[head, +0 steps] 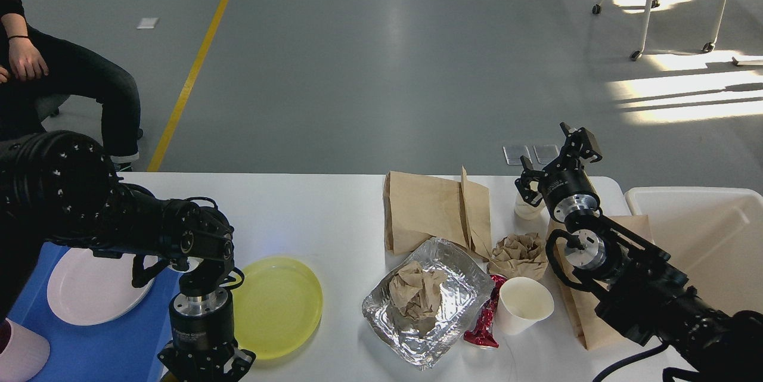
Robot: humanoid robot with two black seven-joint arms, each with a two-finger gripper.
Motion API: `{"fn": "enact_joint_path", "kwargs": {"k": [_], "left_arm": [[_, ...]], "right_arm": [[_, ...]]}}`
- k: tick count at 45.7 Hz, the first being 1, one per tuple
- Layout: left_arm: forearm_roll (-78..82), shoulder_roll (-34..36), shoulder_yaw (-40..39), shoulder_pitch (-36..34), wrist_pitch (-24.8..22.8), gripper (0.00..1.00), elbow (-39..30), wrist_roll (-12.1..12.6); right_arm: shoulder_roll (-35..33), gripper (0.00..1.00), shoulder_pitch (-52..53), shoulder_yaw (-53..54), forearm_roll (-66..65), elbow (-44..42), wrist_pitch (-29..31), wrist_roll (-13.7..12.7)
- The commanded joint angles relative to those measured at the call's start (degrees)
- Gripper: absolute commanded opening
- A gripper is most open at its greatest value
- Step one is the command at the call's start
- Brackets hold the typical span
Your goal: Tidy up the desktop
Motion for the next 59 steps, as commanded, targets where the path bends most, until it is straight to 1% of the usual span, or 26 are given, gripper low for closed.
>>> {"fn": "enact_joint_path", "kwargs": {"k": [1, 12, 17, 26, 32, 36, 42, 49, 59], "left_arm": [[0.01, 0.68, 0.65, -3.22, 0.01, 0.00, -0.50, -0.08], [0.19, 6.22, 1.00, -10.60, 0.01, 0.00, -0.94, 0.18], [0.19, 8.68, 1.26, -13.06, 0.01, 0.00, -0.85, 0.36], [0.45, 13.52, 4.16, -16.50, 0.01, 0.00, -0.41, 0.36], [0.54, 14.31, 4.60, -15.97, 0.01, 0.00, -0.32, 0.45], [0.45, 16.68, 6.01, -14.83, 0.01, 0.00, 0.03, 0.36], [0.45, 20.37, 5.84, -12.02, 0.01, 0.00, 0.64, 0.36], [0.45, 21.87, 6.36, -9.03, 0.01, 0.00, 1.34, 0.36], [0.45, 25.12, 5.48, -3.32, 0.01, 0.00, 5.21, 0.36]], "right_arm": [[0.00, 1.00, 0.00, 0.00, 0.00, 0.00, 0.00, 0.00], [0.00, 1.00, 0.00, 0.00, 0.00, 0.00, 0.00, 0.00], [0.00, 1.00, 0.00, 0.00, 0.00, 0.00, 0.00, 0.00], [0.00, 1.00, 0.00, 0.00, 0.00, 0.00, 0.00, 0.00], [0.00, 1.00, 0.00, 0.00, 0.00, 0.00, 0.00, 0.00], [0.00, 1.00, 0.00, 0.00, 0.00, 0.00, 0.00, 0.00], [0.00, 1.00, 0.00, 0.00, 0.00, 0.00, 0.00, 0.00], [0.00, 1.00, 0.00, 0.00, 0.00, 0.00, 0.00, 0.00], [0.00, 1.00, 0.00, 0.00, 0.00, 0.00, 0.00, 0.00]]}}
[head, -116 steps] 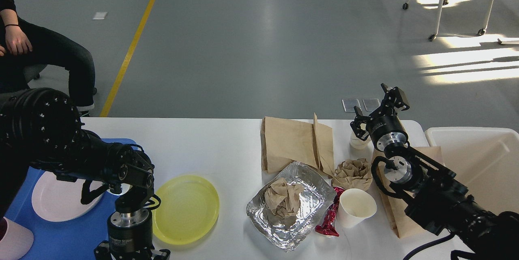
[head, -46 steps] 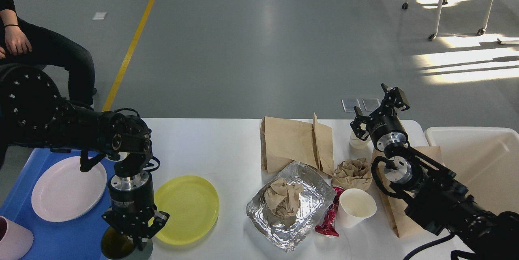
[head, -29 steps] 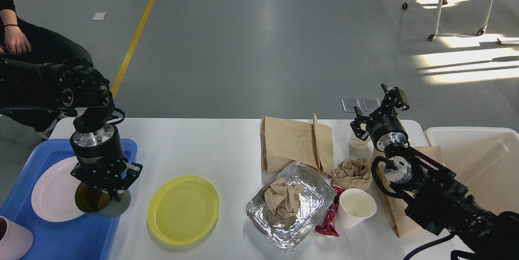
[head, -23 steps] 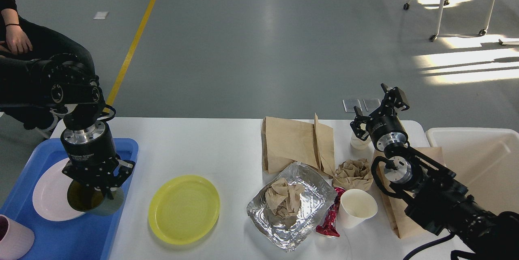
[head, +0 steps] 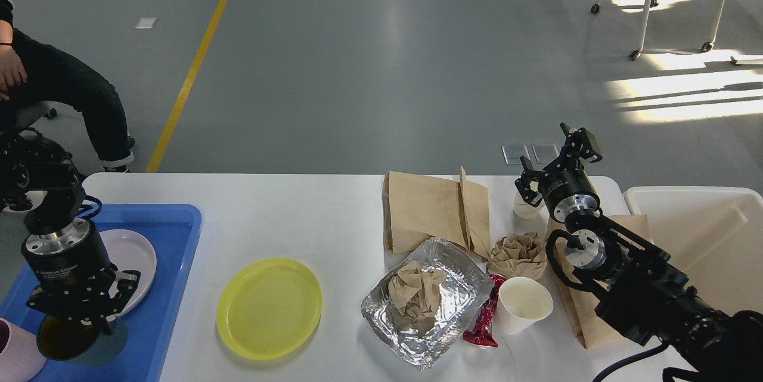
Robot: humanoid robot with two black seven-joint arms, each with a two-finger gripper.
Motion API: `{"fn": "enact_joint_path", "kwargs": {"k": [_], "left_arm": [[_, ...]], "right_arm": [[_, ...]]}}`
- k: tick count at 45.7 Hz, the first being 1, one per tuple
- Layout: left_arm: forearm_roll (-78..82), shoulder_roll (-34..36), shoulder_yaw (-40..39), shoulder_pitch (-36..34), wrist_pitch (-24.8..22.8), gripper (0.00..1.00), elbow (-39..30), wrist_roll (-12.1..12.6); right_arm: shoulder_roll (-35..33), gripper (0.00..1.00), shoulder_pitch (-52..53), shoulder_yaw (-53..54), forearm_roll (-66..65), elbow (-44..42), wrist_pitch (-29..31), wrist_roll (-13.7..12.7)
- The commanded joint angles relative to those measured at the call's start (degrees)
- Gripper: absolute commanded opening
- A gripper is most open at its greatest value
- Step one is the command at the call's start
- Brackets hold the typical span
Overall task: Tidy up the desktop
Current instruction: 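Carry the dark cup onto the blue tray and open the left gripper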
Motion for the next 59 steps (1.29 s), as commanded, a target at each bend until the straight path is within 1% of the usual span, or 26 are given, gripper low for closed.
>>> {"fn": "enact_joint_path", "kwargs": {"k": [1, 8, 19, 29, 35, 41, 47, 53, 57, 59], "left_arm": [[-0.01, 1.47, -0.43, 3.34, 0.00, 0.00, 2.29, 0.00], [-0.10, 1.03, -0.87, 7.03, 0.00, 0.00, 5.46, -0.17], [-0.10, 0.68, -5.09, 11.07, 0.00, 0.00, 8.88, -0.17], [-0.10, -0.46, -7.46, 11.43, 0.00, 0.00, 9.15, 0.00], [-0.10, -1.52, -7.73, 12.31, 0.00, 0.03, 9.15, -0.17], [-0.10, -1.87, -7.73, 12.31, 0.00, 0.14, 9.15, -0.17], [-0.10, -1.96, -7.64, 12.48, 0.00, 0.21, 9.15, -0.17], [-0.10, -1.96, -7.55, 12.57, 0.00, 0.30, 9.15, -0.17], [-0.10, -1.96, -7.64, 12.57, 0.00, 0.40, 9.06, -0.26], [-0.10, -1.96, -7.55, 12.48, 0.00, 0.47, 9.06, -0.35]], "right_arm": [[0.00, 1.00, 0.00, 0.00, 0.00, 0.00, 0.00, 0.00], [0.00, 1.00, 0.00, 0.00, 0.00, 0.00, 0.00, 0.00], [0.00, 1.00, 0.00, 0.00, 0.00, 0.00, 0.00, 0.00], [0.00, 1.00, 0.00, 0.00, 0.00, 0.00, 0.00, 0.00], [0.00, 1.00, 0.00, 0.00, 0.00, 0.00, 0.00, 0.00], [0.00, 1.00, 0.00, 0.00, 0.00, 0.00, 0.00, 0.00], [0.00, 1.00, 0.00, 0.00, 0.00, 0.00, 0.00, 0.00], [0.00, 1.00, 0.00, 0.00, 0.00, 0.00, 0.00, 0.00], [0.00, 1.00, 0.00, 0.00, 0.00, 0.00, 0.00, 0.00], [0.00, 1.00, 0.00, 0.00, 0.00, 0.00, 0.00, 0.00]]}}
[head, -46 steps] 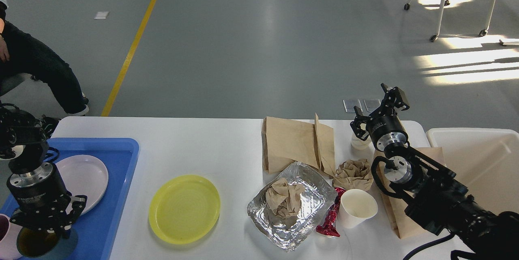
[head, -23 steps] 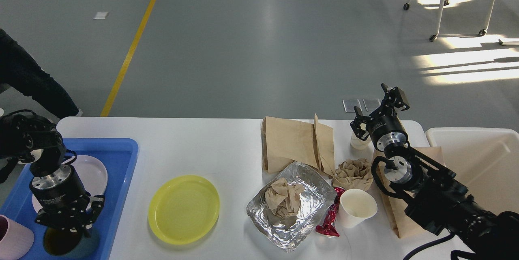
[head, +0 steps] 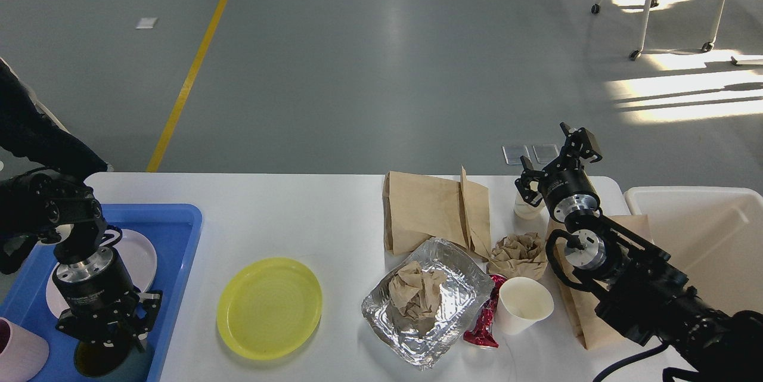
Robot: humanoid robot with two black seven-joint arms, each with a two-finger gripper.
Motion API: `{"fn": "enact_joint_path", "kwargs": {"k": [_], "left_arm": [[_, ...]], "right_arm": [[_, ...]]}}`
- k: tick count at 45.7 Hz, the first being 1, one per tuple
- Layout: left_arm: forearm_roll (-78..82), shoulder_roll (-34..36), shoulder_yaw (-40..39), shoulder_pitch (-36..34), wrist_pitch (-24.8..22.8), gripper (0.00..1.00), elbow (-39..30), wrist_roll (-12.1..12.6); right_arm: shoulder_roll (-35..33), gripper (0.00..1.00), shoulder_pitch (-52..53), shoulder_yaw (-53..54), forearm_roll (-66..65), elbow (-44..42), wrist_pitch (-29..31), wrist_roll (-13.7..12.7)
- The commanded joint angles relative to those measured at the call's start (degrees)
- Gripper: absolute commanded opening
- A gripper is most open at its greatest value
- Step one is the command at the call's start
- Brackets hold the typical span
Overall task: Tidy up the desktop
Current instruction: 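Carry the dark cup onto the blue tray and open the left gripper, then move the left gripper to the yellow plate rim and grasp it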
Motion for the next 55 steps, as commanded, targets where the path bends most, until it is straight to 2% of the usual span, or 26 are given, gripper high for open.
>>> {"fn": "enact_joint_path", "kwargs": {"k": [1, 6, 10, 18, 37, 44, 50, 55], "left_arm": [[-0.01, 0.00, -0.04, -0.07, 0.00, 0.53, -0.08, -0.16], [-0.01, 0.18, 0.66, -1.30, 0.00, 0.82, -0.43, -0.16], [0.16, 0.27, 1.54, -3.84, 0.00, 0.92, -0.70, 0.02], [0.16, 0.00, 4.80, -9.74, 0.00, 0.93, -0.70, 0.02], [0.16, -4.74, 1.72, -15.10, 0.00, 0.93, 0.27, 0.19], [0.69, -6.32, 3.48, -21.42, 0.00, 0.93, 0.01, 0.19], [1.13, -9.13, 8.04, -26.96, 0.00, 0.93, -0.96, -0.42], [1.04, -12.82, 10.42, -28.55, 0.00, 0.93, -1.75, -0.43]], "right_arm": [[0.00, 1.00, 0.00, 0.00, 0.00, 0.00, 0.00, 0.00], [0.00, 1.00, 0.00, 0.00, 0.00, 0.00, 0.00, 0.00], [0.00, 1.00, 0.00, 0.00, 0.00, 0.00, 0.00, 0.00], [0.00, 1.00, 0.00, 0.00, 0.00, 0.00, 0.00, 0.00], [0.00, 1.00, 0.00, 0.00, 0.00, 0.00, 0.00, 0.00], [0.00, 1.00, 0.00, 0.00, 0.00, 0.00, 0.00, 0.00], [0.00, 1.00, 0.00, 0.00, 0.00, 0.00, 0.00, 0.00], [0.00, 1.00, 0.00, 0.00, 0.00, 0.00, 0.00, 0.00]]}}
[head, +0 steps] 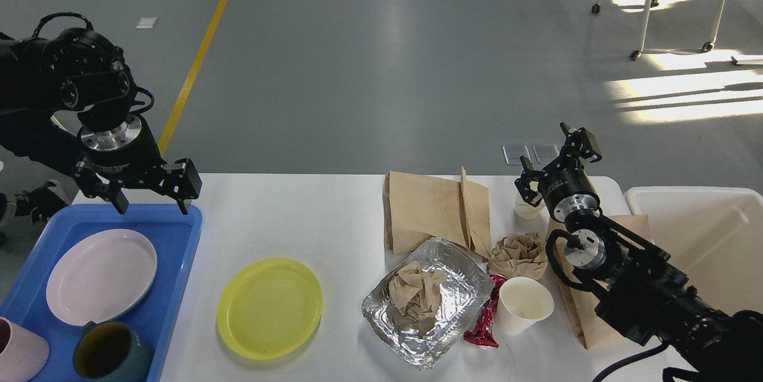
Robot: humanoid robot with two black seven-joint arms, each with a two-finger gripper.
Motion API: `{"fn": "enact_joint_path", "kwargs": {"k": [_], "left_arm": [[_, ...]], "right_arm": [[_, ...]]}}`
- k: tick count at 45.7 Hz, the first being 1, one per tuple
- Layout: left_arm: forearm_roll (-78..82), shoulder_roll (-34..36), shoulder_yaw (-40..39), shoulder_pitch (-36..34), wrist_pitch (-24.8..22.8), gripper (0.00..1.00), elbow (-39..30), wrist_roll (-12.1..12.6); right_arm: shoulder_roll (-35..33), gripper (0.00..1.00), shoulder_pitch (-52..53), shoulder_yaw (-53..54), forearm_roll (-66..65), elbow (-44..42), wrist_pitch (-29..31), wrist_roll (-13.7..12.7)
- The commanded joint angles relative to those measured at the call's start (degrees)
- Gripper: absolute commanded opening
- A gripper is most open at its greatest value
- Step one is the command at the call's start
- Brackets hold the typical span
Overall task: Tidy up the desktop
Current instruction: 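Move the left gripper to the yellow plate rim and grasp it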
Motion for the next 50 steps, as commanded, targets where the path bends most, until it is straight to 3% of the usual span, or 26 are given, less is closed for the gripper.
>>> {"fn": "enact_joint_path", "kwargs": {"k": [1, 15, 30, 50], "left_arm": [[-0.04, -4.29, 2.50, -1.68, 0.00, 0.93, -0.92, 0.08], [-0.30, -11.67, 1.45, 8.33, 0.00, 0.93, 1.18, 0.61], [-0.56, -11.76, -4.35, 23.45, 2.61, 0.93, 13.75, 0.61], [-0.65, -11.94, -7.60, 32.77, 5.78, 0.93, 22.28, 0.69]], "right_arm": [[0.00, 1.00, 0.00, 0.00, 0.00, 0.00, 0.00, 0.00], [0.00, 1.00, 0.00, 0.00, 0.00, 0.00, 0.00, 0.00], [0.00, 1.00, 0.00, 0.00, 0.00, 0.00, 0.00, 0.00], [0.00, 1.00, 0.00, 0.00, 0.00, 0.00, 0.00, 0.00]]}}
